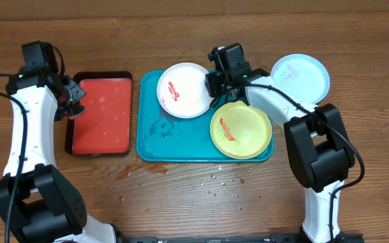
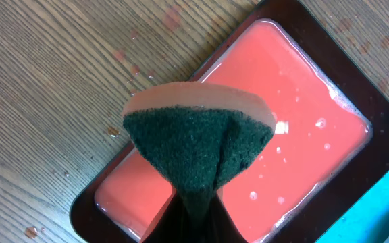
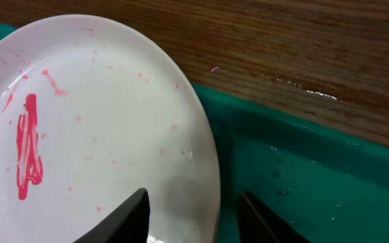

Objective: Clean dirty plates on tray and stack at the side
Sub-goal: 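Move the right gripper to the white plate rim and grasp it, then scrub the white plate with the green sponge in the left gripper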

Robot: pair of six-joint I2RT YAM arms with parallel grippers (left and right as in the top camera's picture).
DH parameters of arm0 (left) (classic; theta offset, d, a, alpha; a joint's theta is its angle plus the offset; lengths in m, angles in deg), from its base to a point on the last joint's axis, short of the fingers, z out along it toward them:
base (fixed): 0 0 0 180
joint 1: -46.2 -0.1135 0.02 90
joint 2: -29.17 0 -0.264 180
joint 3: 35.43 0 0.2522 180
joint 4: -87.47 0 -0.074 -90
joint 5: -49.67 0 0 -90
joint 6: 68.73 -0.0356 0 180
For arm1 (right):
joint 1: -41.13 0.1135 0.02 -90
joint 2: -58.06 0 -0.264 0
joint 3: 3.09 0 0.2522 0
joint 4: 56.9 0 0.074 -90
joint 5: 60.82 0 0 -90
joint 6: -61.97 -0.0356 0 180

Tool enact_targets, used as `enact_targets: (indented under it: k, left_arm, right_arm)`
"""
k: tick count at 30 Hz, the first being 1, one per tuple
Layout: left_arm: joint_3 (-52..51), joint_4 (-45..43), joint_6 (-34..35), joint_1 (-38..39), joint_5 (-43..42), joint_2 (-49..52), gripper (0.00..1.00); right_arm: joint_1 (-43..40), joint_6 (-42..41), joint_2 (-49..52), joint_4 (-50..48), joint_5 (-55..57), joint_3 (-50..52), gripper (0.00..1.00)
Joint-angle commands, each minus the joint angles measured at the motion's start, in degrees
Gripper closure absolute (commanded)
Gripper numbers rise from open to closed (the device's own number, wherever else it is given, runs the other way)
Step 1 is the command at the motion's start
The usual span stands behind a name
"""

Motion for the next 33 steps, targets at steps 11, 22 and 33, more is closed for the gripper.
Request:
enact_targets:
  k: [11, 22, 33]
  left_arm:
    - [0.68, -2.6, -13.64, 2.71, -18.27, -0.55, 0.96]
    - [-0.59, -5.25, -13.81, 12.55, -18.21, -0.52, 0.96]
    - [-1.49, -9.25, -12.59, 18.36, -16.11, -0.5, 0.96]
  right_arm:
    - [0.13, -0.44, 3.82, -0.2, -0.96, -1.36, 0.69]
    - [1.38, -3.98, 3.19, 5.49, -8.04, -1.49, 0.82]
    - [1.33, -4.11, -1.18, 7.93, -6.93, -1.53, 0.55]
